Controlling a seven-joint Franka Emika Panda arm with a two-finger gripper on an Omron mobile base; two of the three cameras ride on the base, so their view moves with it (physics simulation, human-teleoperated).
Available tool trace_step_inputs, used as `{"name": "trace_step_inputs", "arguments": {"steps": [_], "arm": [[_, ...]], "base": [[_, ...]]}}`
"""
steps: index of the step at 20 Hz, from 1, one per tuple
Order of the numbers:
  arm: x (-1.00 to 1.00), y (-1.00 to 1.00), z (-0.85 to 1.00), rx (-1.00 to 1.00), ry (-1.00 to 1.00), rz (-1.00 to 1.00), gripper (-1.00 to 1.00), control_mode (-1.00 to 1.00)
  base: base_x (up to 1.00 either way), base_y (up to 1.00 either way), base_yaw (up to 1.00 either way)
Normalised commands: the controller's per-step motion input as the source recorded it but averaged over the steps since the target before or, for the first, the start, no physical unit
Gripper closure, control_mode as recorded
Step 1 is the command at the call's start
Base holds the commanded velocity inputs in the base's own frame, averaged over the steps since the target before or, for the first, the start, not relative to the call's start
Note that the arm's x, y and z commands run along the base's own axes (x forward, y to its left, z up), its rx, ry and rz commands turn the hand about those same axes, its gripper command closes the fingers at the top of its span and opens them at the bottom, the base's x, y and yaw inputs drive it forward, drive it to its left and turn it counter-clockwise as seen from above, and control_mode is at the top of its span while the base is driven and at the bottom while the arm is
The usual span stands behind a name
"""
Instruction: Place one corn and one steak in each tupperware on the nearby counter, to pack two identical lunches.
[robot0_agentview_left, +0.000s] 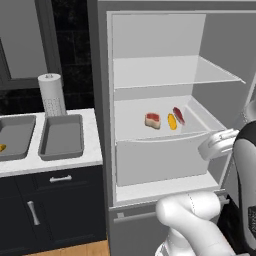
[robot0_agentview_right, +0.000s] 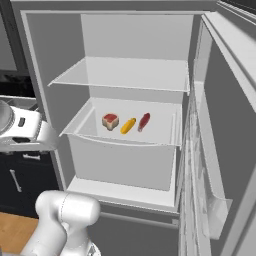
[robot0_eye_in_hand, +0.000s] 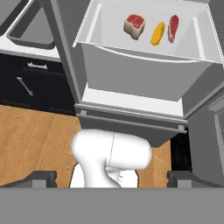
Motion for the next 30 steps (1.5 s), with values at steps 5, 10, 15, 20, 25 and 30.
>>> {"name": "trace_step_inputs", "arguments": {"steps": [5, 10, 15, 20, 25, 30], "arm": [[0.38, -0.04, 0.0, 0.0, -0.09, -0.09, -1.0, -1.0], [0.41, -0.01, -0.06, 0.0, -0.12, -0.03, -1.0, -1.0], [0.36, -0.13, 0.0, 0.0, -0.12, 0.0, -1.0, -1.0], [0.39, -0.02, 0.0, 0.0, -0.01, 0.01, -1.0, -1.0], [0.42, 0.0, -0.02, 0.0, 0.01, 0.0, -1.0, -1.0], [0.35, 0.0, -0.13, 0.0, 0.02, 0.0, -1.0, -1.0]], "base": [[0.0, 0.0, 0.0], [0.0, 0.0, 0.0], [0.0, 0.0, 0.0], [0.0, 0.0, 0.0], [0.0, 0.0, 0.0], [0.0, 0.0, 0.0]]}}
